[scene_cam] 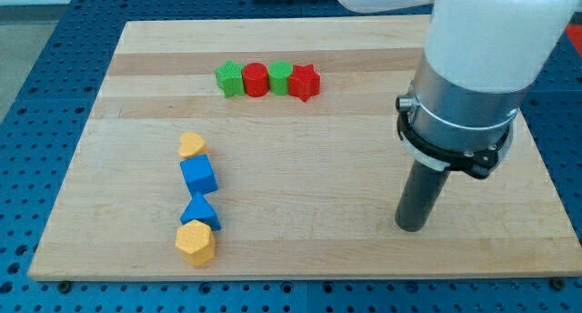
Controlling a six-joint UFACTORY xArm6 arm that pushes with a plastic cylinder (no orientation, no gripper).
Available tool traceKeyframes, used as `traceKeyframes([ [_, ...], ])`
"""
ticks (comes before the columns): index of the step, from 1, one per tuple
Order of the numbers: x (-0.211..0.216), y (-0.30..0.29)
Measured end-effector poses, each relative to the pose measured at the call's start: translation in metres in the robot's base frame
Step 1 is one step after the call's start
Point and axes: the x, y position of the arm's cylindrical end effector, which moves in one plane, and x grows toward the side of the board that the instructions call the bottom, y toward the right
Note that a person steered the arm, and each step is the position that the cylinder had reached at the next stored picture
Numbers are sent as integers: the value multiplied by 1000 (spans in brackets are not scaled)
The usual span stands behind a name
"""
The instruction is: Separate the blue triangle and the yellow hexagon
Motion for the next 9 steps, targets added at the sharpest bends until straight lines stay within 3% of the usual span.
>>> traceKeyframes([
  [2, 0, -14],
  [4, 0, -111],
  [5, 10, -135],
  [6, 48, -150],
  [8, 50, -152],
  [9, 50, -203],
])
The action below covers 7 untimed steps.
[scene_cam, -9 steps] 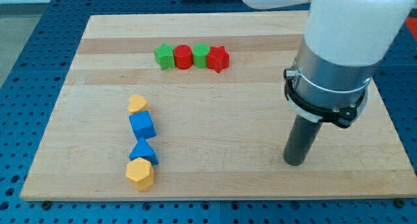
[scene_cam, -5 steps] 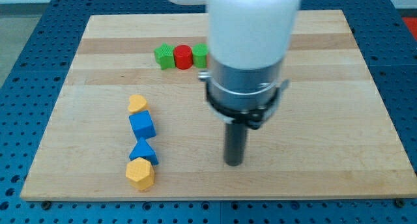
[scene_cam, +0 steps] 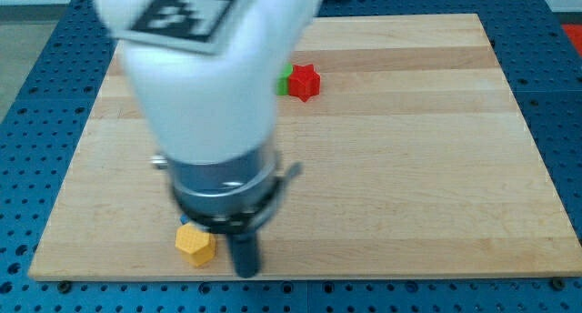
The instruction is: Separate the blue triangle and the yellow hexagon
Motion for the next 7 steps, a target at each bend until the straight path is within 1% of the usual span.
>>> traceKeyframes([
  [3, -1, -57],
  [4, -8, -58],
  [6, -115, -58],
  [7, -141, -58],
])
